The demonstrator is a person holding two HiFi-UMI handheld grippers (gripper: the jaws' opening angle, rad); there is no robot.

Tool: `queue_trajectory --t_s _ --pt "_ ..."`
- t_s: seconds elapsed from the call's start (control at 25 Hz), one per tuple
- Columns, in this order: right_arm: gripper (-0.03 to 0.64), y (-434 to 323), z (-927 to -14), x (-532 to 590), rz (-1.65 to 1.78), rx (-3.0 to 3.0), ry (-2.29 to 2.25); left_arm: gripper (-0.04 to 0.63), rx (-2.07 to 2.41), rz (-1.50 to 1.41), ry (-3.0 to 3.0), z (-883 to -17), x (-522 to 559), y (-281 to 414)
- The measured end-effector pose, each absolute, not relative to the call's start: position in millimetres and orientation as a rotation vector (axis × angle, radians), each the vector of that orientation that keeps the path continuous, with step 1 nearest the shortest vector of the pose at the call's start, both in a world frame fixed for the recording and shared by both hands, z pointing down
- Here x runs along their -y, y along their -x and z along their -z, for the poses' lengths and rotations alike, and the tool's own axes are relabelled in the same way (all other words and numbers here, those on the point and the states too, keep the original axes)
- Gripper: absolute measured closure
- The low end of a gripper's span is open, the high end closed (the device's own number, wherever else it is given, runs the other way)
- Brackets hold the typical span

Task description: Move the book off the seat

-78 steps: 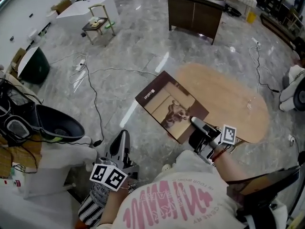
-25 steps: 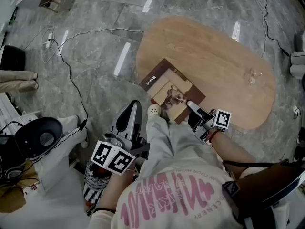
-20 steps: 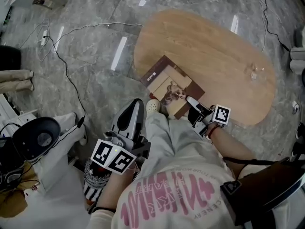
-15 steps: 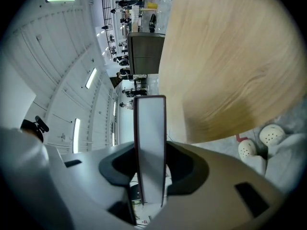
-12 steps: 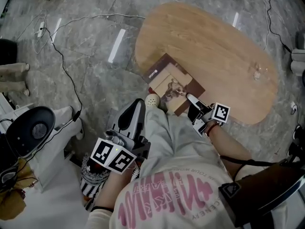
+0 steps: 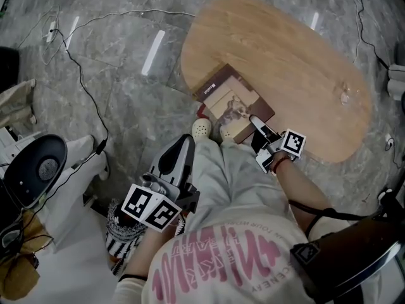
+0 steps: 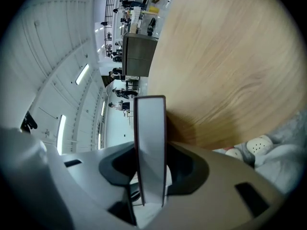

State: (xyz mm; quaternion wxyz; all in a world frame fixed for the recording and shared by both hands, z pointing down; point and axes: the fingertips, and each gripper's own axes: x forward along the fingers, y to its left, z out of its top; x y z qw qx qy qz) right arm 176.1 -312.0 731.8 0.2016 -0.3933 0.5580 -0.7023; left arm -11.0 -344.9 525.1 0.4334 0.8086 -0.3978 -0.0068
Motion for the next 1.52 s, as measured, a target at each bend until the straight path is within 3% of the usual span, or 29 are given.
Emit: queue_trajectory --t_s 0.6,1.24,1.52 --pt "0.451 -211 -763 302 2.019 -1.561 1.427 0.588 0.950 -0.021 -1.979 -528 341 7" --pt "0.375 -231 -798 297 2.120 -1.584 1.727 0.586 0.975 -0.010 -1.938 -539 329 25" --pt "0.373 -239 -811 292 2.149 -1.530 1.903 0.587 1.013 -0.004 -1.935 -535 327 36"
